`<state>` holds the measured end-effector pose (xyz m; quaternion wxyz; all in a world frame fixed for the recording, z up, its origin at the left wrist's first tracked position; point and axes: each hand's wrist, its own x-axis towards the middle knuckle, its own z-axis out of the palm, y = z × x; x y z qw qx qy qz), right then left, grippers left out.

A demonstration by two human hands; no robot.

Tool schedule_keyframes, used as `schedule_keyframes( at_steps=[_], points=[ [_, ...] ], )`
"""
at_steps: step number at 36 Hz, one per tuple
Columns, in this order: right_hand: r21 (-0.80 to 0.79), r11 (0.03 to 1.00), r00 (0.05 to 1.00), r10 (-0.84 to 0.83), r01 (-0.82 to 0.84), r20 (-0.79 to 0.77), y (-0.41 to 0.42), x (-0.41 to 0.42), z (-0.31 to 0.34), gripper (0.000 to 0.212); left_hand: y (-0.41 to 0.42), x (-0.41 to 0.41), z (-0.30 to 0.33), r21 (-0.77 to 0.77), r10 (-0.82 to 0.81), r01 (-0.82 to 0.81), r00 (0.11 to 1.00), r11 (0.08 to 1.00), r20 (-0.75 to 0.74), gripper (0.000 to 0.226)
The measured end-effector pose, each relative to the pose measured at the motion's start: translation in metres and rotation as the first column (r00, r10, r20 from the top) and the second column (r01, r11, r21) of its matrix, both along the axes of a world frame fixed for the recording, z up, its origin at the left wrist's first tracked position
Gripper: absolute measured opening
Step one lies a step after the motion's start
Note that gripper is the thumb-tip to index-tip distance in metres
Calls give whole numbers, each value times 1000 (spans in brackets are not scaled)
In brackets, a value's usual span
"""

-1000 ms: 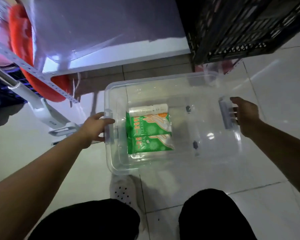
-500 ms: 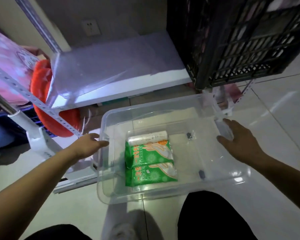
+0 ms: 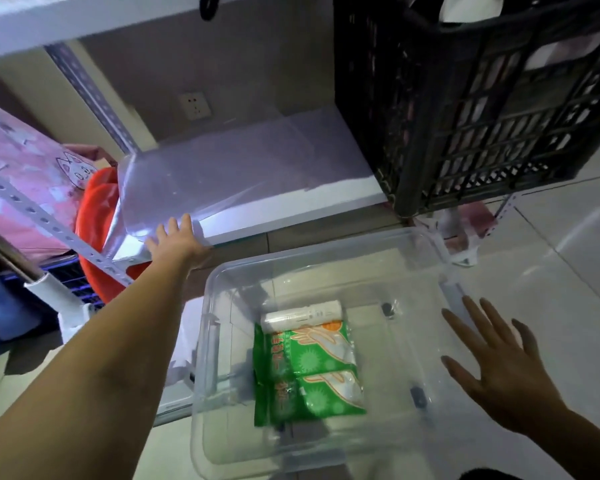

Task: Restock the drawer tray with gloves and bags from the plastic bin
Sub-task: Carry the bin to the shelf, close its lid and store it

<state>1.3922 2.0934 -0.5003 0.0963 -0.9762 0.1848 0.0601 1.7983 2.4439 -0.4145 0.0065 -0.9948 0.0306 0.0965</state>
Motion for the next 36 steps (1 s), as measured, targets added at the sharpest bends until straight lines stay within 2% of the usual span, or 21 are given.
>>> schedule_keyframes(
  at_steps=[7,10,14,17,20,27,30,32,34,36],
  points=[
    [-1,1000,1000,3,-3,8,3,1,4,72,-19,20,-9,-66,0,8,993,998,120,46],
    [-7,1000,1000,-3,3,-1,6,3,8,72,-20,3,-15,-53,-50,59,985,997,164,49],
    [-16,1000,998,0,-1,-61,8,5,5,69,-24,-42,-14,112,-284,262,903,959,323,39],
    [3,1000,999,27,-27,-41,11,7,8,69,-23,-80,-8,175,-411,373,858,911,308,41],
    [-50,995,995,78,-82,-68,14,7,8,71,-15,-117,7,200,-478,435,808,878,343,42],
    [-6,997,992,79,-78,100,18,3,10,70,-1,-206,95,269,-556,493,654,827,513,42],
    [113,993,978,3,-27,209,34,5,19,80,-3,-237,143,254,-513,458,634,852,578,37],
    [258,966,933,-60,-36,355,45,18,36,88,-1,-249,172,231,-467,431,592,872,657,34],
    [461,884,857,-181,-73,483,52,43,65,94,4,-256,201,201,-419,420,531,885,736,34],
    [669,732,771,-348,-133,534,53,71,101,95,10,-261,228,196,-393,421,457,886,798,33]
  ],
)
